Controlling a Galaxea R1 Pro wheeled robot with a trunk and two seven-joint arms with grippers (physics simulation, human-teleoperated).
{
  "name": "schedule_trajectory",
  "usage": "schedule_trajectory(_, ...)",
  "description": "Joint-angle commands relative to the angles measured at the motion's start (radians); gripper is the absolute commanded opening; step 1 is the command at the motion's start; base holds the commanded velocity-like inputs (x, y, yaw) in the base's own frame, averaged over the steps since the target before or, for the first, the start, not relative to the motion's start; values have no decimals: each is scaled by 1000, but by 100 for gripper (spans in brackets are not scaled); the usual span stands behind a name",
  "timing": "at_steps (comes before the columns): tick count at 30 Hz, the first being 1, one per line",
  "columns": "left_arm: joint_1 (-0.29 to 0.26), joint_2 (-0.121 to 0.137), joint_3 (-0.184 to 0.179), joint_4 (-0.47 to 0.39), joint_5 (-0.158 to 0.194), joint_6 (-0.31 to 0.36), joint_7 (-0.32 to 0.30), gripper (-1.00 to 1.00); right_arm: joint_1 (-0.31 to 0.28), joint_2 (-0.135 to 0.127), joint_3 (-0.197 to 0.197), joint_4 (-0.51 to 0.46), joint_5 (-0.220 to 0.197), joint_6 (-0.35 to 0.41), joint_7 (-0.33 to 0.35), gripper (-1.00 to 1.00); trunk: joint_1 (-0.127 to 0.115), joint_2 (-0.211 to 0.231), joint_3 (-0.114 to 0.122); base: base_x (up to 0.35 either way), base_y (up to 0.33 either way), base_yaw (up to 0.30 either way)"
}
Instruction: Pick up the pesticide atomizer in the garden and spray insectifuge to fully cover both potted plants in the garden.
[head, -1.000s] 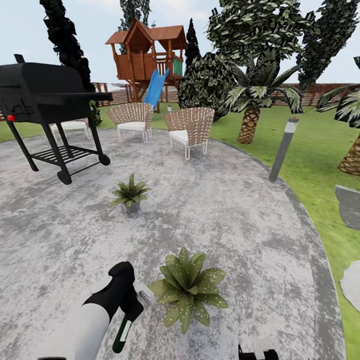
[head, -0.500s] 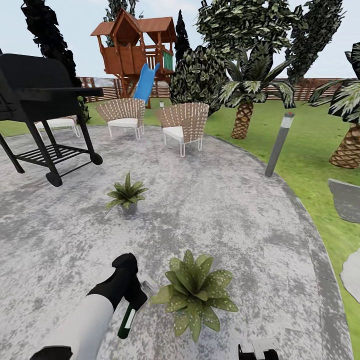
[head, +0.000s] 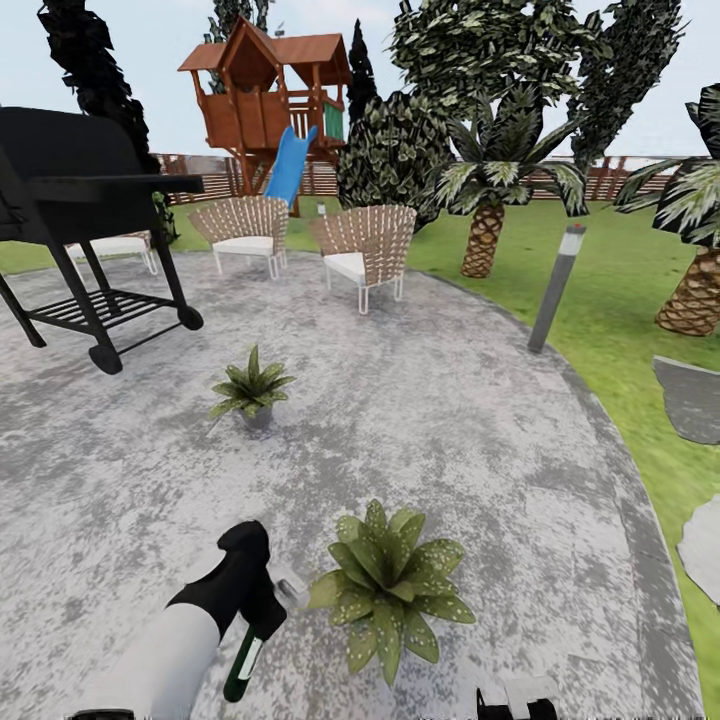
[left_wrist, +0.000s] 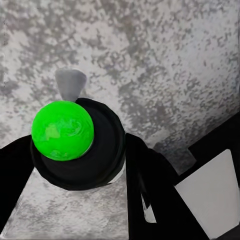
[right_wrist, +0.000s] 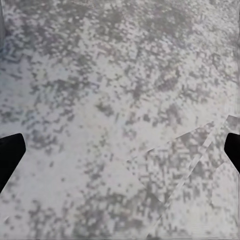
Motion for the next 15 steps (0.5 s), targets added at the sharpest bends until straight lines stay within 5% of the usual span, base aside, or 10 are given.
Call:
schedule_trajectory(1,-4,-2,5,-4,-9,7,-9,-100,-1,0,-6,1,11,-2,-6,100,0,0,-1,0,0,-250)
schedule_trajectory(9,0,1,4,3,-11,8,-9,-100,-1,0,-6,1,11,-2,-6,100,0,0,-1,0,3,-168)
schedule_trajectory(15,7,3,11,8,-6,7,-5,-100,-1,0,-6,1,11,-2,-6,100,0,0,-1,-21,245,-3)
